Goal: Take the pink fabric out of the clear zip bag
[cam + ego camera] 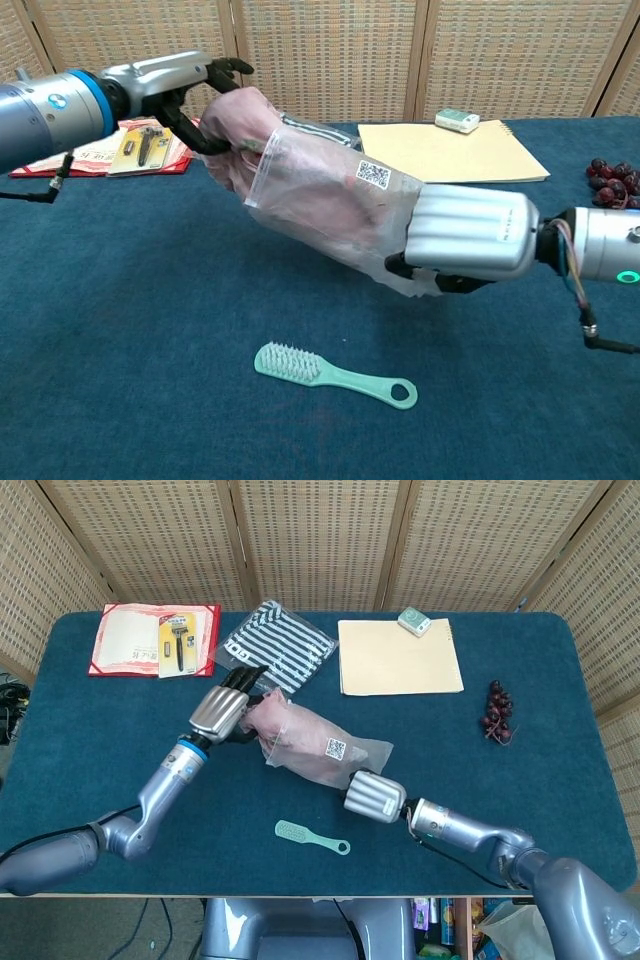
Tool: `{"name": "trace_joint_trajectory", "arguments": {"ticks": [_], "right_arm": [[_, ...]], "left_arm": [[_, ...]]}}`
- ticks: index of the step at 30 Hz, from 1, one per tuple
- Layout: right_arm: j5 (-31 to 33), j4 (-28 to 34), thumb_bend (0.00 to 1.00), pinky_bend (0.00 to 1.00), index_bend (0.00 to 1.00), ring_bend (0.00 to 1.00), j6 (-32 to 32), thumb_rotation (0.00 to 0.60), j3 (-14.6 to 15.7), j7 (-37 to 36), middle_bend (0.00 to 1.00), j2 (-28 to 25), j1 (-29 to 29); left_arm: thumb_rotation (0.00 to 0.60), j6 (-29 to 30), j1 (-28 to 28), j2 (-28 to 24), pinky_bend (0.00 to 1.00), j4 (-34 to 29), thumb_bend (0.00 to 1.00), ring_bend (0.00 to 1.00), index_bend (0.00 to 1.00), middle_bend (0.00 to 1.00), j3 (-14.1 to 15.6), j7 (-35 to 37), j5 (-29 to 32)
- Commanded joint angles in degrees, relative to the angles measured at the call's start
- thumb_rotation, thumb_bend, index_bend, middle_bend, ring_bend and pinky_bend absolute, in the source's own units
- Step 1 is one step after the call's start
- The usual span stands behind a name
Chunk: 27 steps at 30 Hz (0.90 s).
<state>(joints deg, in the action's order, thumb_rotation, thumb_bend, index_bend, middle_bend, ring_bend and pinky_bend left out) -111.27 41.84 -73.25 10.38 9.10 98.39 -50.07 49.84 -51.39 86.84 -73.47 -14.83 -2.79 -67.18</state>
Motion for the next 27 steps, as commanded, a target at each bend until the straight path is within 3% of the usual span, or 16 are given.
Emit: {"name": "trace_joint_trajectory", "arguments": {"ticks": [1, 11, 20, 21, 22, 23, 24, 25, 26, 27], "right_arm": [[0.87, 1.19, 0.8, 1.0, 0.8, 0.76, -1.74, 0.6, 0.47, 1.13, 0.82, -4.23, 2.32], [3.57, -0.03, 0.8, 1.0, 0.8, 0.76, -3.22, 0.6, 1.13, 1.59, 0.82, -11.93, 7.74], [4.51, -3.2, 0.8, 1.0, 0.79, 0.76, -3.73, 0.6, 1.26, 0.77, 0.82, -12.07, 11.06], [4.54, -3.39, 0.8, 1.0, 0.79, 0.76, -3.82, 0.6, 1.18, 0.66, 0.81, -11.91, 11.22], [4.82, -3.41, 0.79, 0.98, 0.75, 0.76, -3.73, 0.6, 1.01, 0.52, 0.78, -11.78, 11.49], [6.16, -3.04, 0.69, 0.92, 0.64, 0.73, -2.96, 0.6, 0.25, 0.7, 0.71, -11.71, 12.11], [8.24, -1.74, 0.56, 0.84, 0.51, 0.67, -1.6, 0.6, -0.97, 2.46, 0.63, -11.77, 13.0], [9.89, 0.02, 0.32, 0.67, 0.28, 0.52, -0.4, 0.6, -1.86, 3.99, 0.45, -12.09, 13.67], [11.48, 2.63, 0.11, 0.46, 0.1, 0.31, 0.57, 0.6, -2.71, 5.22, 0.25, -12.75, 14.31], [12.71, 6.32, 0.03, 0.33, 0.03, 0.18, 1.01, 0.6, -3.46, 6.55, 0.14, -13.98, 14.81]], "left_arm": [[0.6, 0.14, 1.28, -3.62, 0.0, 0.96, 0.69, 0.0, 0.7, 0.0, -0.42, 0.74, 0.55], [0.6, 1.05, 5.49, -11.0, 0.0, 2.8, 0.69, 0.0, 0.7, 0.0, 0.11, 5.15, 0.48], [0.6, 2.08, 8.83, -12.08, 0.0, 4.26, 0.69, 0.0, 0.7, 0.0, 2.25, 8.55, -1.05], [0.6, 1.95, 8.99, -12.21, 0.0, 4.2, 0.69, 0.0, 0.69, 0.0, 2.46, 8.65, -1.18], [0.6, 1.32, 9.15, -12.6, 0.0, 3.91, 0.65, 0.0, 0.58, 0.0, 2.88, 8.42, -1.13], [0.6, 0.04, 9.4, -13.41, 0.0, 3.22, 0.57, 0.0, 0.44, 0.0, 3.54, 7.55, -0.54], [0.6, -0.8, 9.69, -14.65, 0.0, 1.69, 0.4, 0.0, 0.23, 0.0, 3.87, 6.11, 0.48], [0.6, -0.69, 10.03, -15.44, 0.0, 0.48, 0.22, 0.0, 0.05, 0.0, 3.95, 5.23, 1.07], [0.6, -0.05, 10.59, -16.23, 0.0, -0.85, 0.13, 0.0, 0.0, 0.0, 3.97, 4.72, 1.4], [0.6, 1.04, 11.39, -17.11, 0.0, -2.48, 0.08, 0.0, 0.0, 0.0, 3.92, 4.47, 1.63]]}}
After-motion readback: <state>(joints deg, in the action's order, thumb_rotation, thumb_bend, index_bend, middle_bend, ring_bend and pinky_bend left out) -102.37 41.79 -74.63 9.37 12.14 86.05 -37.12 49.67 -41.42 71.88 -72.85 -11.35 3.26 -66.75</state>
